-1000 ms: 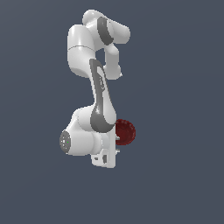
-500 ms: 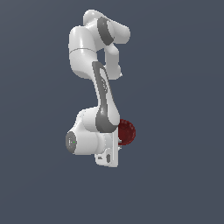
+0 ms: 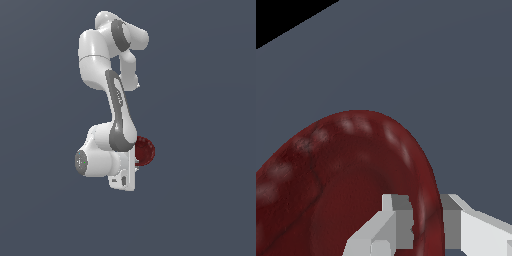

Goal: Pick up the object and move it to a goal position.

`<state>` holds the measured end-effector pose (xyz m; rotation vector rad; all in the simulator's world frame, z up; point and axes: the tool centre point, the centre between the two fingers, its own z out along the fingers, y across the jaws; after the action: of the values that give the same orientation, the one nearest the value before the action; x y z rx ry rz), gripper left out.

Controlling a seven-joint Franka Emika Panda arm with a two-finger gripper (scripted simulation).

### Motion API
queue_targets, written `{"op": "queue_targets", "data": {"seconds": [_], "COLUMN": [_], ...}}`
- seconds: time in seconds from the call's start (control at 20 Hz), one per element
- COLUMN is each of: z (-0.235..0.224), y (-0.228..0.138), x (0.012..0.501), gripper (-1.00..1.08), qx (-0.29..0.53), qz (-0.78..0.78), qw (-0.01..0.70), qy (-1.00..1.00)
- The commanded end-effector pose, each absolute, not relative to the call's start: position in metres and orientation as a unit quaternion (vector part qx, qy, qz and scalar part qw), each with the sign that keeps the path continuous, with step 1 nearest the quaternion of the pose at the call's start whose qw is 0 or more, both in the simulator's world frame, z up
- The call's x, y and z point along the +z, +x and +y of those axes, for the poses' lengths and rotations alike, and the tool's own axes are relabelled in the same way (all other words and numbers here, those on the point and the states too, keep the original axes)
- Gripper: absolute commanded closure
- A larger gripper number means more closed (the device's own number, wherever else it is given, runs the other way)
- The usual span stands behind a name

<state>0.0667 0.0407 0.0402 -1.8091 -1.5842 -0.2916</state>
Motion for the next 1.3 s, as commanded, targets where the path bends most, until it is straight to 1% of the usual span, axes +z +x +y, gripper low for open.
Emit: {"op": "queue_targets", "data": {"seconds": [0.0,0.3,0.6,0.8,1.25], "z": [0.041,0.044,0.050,0.056,0.073], "y": [0.066,0.063,0.054,0.046,0.026], "x": [0.042,0.057,0.092,0.127,0.224], "gripper": [1.08,1.08,1.08,1.08,1.08], "qx": [-0.113,-0.112,-0.112,-0.111,-0.110], "qz": [-0.612,-0.612,-0.612,-0.613,-0.613], "qw": [0.352,0.352,0.351,0.351,0.351], "qy": [-0.699,-0.699,-0.699,-0.699,-0.699]}}
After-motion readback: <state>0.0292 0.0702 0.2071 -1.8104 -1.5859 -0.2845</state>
